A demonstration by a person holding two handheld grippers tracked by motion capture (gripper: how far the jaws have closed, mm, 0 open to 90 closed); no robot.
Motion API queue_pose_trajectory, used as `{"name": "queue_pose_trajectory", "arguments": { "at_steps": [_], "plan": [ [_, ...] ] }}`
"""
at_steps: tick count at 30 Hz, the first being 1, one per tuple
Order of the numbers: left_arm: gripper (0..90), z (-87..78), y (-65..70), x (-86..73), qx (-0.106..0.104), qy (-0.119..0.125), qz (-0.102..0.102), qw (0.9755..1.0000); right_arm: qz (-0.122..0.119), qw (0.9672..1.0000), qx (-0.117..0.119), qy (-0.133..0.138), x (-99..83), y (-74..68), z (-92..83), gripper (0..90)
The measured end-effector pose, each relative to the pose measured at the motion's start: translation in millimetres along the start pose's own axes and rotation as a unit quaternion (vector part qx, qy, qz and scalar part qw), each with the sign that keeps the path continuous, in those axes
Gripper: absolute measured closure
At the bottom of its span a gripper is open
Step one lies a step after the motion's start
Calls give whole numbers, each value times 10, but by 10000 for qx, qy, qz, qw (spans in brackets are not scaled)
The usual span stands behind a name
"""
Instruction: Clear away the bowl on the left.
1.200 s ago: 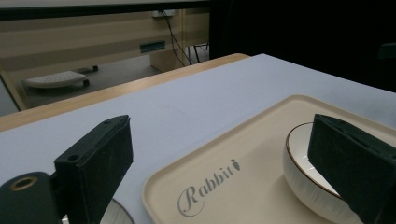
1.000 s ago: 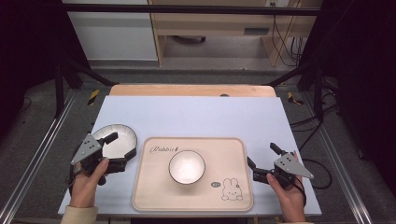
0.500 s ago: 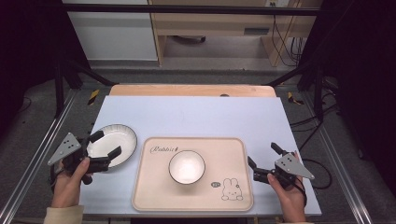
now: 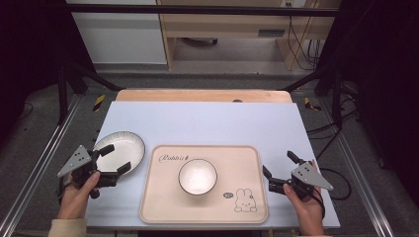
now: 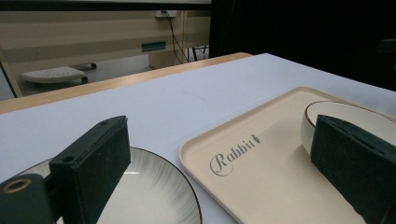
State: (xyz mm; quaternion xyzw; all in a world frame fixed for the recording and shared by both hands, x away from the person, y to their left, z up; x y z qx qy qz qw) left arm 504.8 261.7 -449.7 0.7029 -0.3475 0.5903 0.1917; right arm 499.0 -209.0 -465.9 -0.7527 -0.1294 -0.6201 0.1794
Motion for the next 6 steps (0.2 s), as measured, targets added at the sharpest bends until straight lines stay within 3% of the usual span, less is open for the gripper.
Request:
{"name": "queue_pose_trajectory", "arguments": {
  "at_steps": [6],
  "plan": [
    [45, -11, 80, -19, -56, 26, -9, 10000, 12, 10000, 10, 14, 11, 5, -5, 38]
  ]
}}
Point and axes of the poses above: each handheld gripper's, and its own axes: z roughly forward along the jaws, x roughly out of its top, y roughly to its right, the point moved 10 cm from there along z, roughly forward along the jaws, and after that the axes turned 12 degrees about z, right-handed, at the moved point
